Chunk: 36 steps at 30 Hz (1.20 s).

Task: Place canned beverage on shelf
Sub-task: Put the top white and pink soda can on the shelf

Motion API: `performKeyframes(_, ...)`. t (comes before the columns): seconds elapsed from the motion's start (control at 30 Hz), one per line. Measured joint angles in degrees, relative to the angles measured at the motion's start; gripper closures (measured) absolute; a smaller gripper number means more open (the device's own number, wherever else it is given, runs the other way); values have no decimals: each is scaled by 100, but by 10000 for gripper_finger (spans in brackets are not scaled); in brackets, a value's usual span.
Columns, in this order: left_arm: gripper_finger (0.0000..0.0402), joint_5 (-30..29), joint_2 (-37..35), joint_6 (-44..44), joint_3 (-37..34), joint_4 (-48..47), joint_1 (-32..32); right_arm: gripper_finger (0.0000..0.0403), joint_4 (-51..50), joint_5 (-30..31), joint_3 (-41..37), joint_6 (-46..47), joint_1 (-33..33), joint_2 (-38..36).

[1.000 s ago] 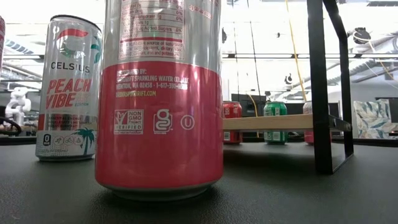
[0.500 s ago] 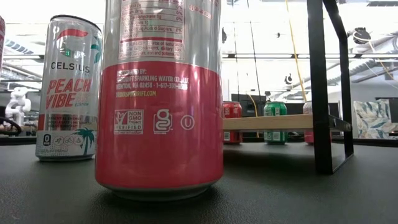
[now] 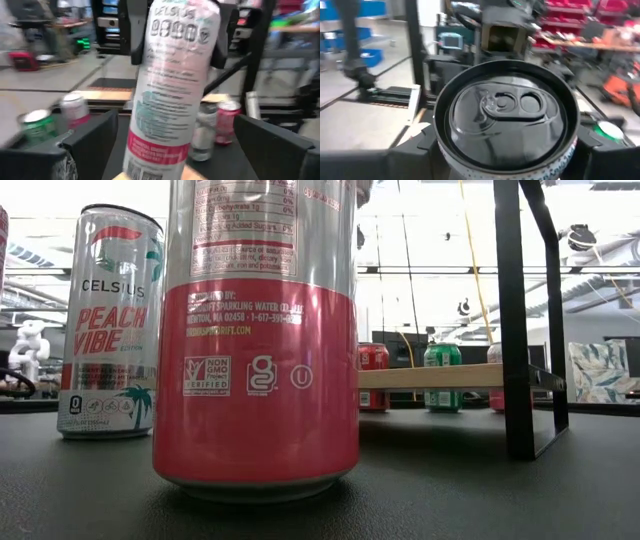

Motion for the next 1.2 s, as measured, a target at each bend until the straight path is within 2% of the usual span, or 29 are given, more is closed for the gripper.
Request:
performKeyframes(0.1,5,-626,2,38,-9,-45,-87,166,-62,265,0,317,-2,2)
performKeyframes(0.17,5,-749,16,-4,-7,-68,-97,166,-116,448,0,470,0,0)
performKeyframes(0.33,6,-751,287,-1,-9,-90,-93,165,-211,599,0,655,0,2)
performKeyframes(0.7,6,-852,745,-1,-9,520,65,165,-198,597,1,702,-2,44)
performKeyframes(0.93,7,-484,1004,0,-3,789,256,165,-169,597,0,743,-2,50)
performKeyframes(1.07,24,-488,1198,-4,115,765,307,165,-169,610,2,743,-2,50)
performKeyframes(1.2,61,-388,1301,0,247,809,323,165,-141,614,2,744,-2,50)
